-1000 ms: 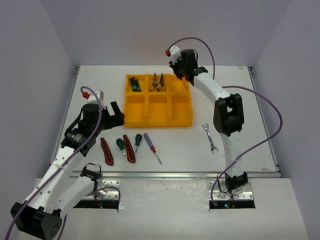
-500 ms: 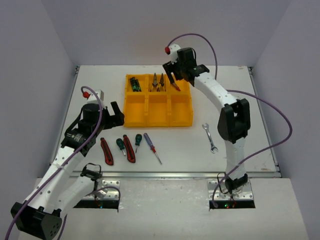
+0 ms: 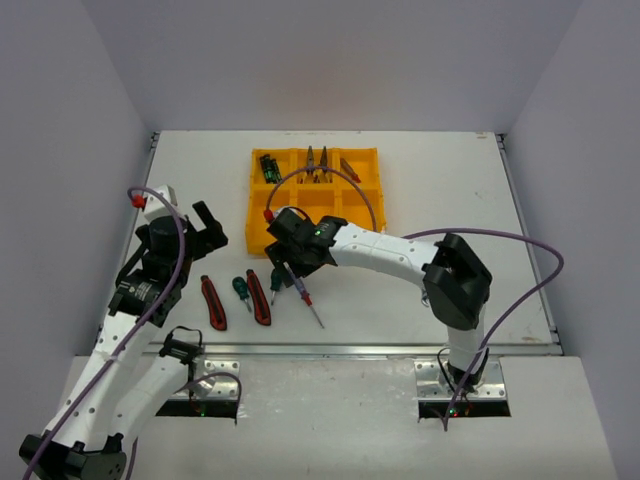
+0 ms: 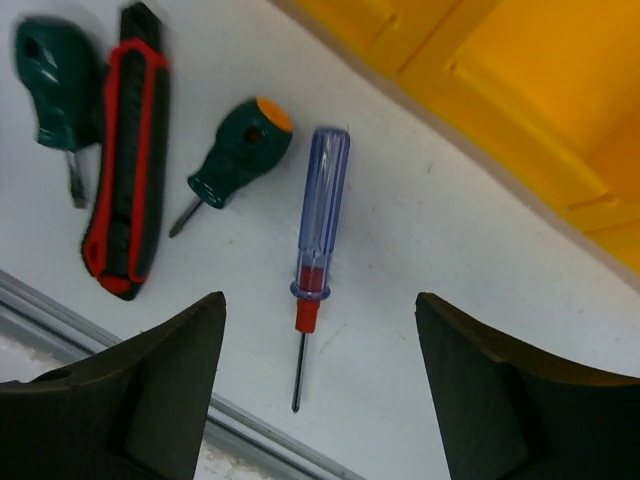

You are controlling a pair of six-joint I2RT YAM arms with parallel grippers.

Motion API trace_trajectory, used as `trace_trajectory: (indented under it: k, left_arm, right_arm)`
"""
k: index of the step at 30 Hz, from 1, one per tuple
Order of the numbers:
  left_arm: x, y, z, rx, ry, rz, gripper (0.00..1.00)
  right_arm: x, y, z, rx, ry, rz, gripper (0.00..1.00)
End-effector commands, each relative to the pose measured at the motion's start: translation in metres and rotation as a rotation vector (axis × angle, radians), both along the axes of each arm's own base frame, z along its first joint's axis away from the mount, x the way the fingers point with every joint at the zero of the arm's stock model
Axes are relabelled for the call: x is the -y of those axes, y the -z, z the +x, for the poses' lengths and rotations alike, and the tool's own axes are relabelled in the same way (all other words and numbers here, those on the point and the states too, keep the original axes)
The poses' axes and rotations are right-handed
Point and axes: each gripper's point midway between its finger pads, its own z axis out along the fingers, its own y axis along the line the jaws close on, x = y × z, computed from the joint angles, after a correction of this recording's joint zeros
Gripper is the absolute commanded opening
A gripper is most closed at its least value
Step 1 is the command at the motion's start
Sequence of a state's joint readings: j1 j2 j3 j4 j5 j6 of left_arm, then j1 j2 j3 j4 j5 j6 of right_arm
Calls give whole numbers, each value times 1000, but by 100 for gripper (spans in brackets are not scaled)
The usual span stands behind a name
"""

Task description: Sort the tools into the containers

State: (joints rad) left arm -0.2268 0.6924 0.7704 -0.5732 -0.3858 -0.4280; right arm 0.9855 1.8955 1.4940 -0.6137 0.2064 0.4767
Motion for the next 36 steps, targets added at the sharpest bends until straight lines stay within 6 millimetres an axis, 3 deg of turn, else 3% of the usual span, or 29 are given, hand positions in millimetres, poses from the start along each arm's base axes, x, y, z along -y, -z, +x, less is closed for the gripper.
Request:
trace_trajectory:
  k: [1, 8, 14, 17, 18, 23, 26, 28, 30, 34, 36]
  left_arm:
    - [-2, -17, 6, 48, -16, -13, 100]
    - [4, -17, 8, 47, 18, -18, 100]
    - [7, -15, 8, 42, 34, -18, 100]
    - [7, -15, 9, 42, 37, -18, 100]
    - [7, -14, 9, 40, 39, -18, 100]
    - [7, -14, 9, 41, 40, -16, 100]
    - [7, -16, 8, 46, 39, -17, 100]
    - [7, -16, 9, 46, 41, -18, 100]
    - [7, -16, 9, 44, 42, -17, 100]
    - [8, -16, 9, 49, 45, -17, 100]
    - [8, -17, 9, 51, 49, -18, 100]
  right_arm:
    - [6, 26, -8, -73, 95, -29, 66]
    - [8, 84, -27, -195, 75, -102, 49]
    - [9, 98, -29, -215, 69, -125, 31]
    - [17, 96, -30, -199, 60, -146, 17]
    - [20, 93, -33, -206, 47, -154, 0]
    - [38, 63, -47, -177, 14, -150, 0]
    - [53, 14, -44, -77, -32, -93, 0]
    - [69, -28, -18, 35, -17, -39, 0]
    - [79, -51, 11, 133, -34, -18, 0]
    - [121, -87, 118, 317, -12, -29, 0]
    - [127, -105, 169, 436, -43, -47, 0]
